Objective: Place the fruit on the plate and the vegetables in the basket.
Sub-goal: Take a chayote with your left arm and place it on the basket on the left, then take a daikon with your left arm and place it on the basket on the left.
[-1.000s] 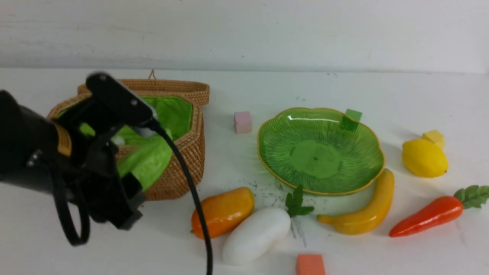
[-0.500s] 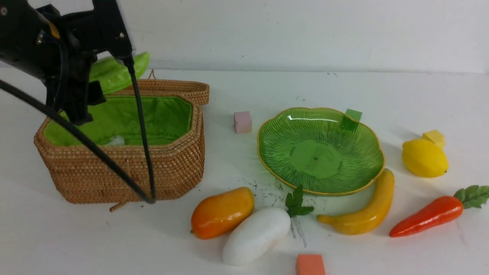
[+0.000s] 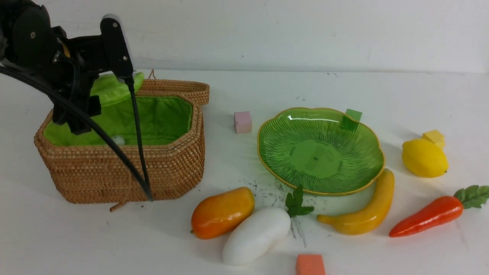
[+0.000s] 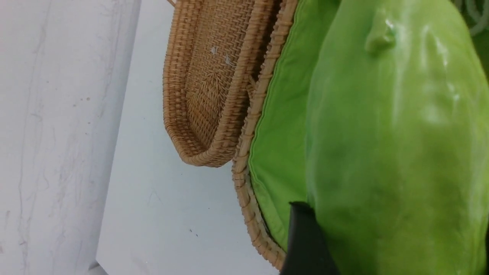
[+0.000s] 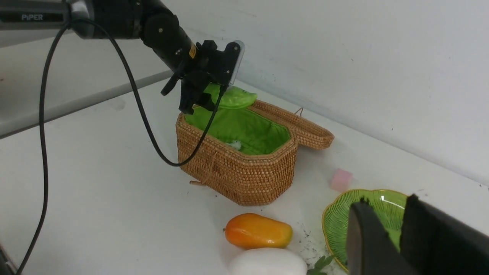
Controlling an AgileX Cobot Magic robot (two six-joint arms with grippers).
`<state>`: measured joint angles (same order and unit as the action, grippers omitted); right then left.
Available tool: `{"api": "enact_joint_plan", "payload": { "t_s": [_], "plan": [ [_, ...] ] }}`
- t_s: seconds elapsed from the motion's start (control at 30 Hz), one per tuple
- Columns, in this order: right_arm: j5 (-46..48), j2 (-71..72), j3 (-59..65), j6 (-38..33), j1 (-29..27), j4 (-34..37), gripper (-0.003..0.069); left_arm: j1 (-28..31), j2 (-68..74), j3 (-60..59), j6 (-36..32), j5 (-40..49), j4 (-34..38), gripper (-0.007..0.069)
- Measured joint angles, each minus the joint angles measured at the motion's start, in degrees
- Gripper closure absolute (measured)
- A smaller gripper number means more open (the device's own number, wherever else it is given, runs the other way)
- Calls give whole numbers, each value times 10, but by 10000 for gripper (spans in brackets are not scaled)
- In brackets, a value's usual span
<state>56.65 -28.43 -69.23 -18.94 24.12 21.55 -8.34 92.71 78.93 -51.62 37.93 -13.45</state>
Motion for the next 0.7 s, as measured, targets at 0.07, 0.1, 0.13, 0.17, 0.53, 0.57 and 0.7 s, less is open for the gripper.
{"api": "enact_joint_plan", "payload": {
  "t_s": [0.07,0.1,0.13,0.17,0.53,0.57,0.7],
  "plan": [
    [1,0,0,0,0,0,497,0,0,0,3,-11,-1,176],
    [1,0,0,0,0,0,496,0,0,0,3,-15,-1,165],
    [3,0,0,0,0,0,496,0,0,0,4,-22,-1,149],
    [5,0,0,0,0,0,496,0,0,0,4,-29,-1,131],
    [29,0,0,24,0,1,487,-1,-2,0,22,-42,12,103],
    [30,0,0,24,0,2,486,-2,-4,0,30,-37,18,117],
    [41,0,0,24,0,6,478,-27,-27,0,106,1,93,274]
  ]
}}
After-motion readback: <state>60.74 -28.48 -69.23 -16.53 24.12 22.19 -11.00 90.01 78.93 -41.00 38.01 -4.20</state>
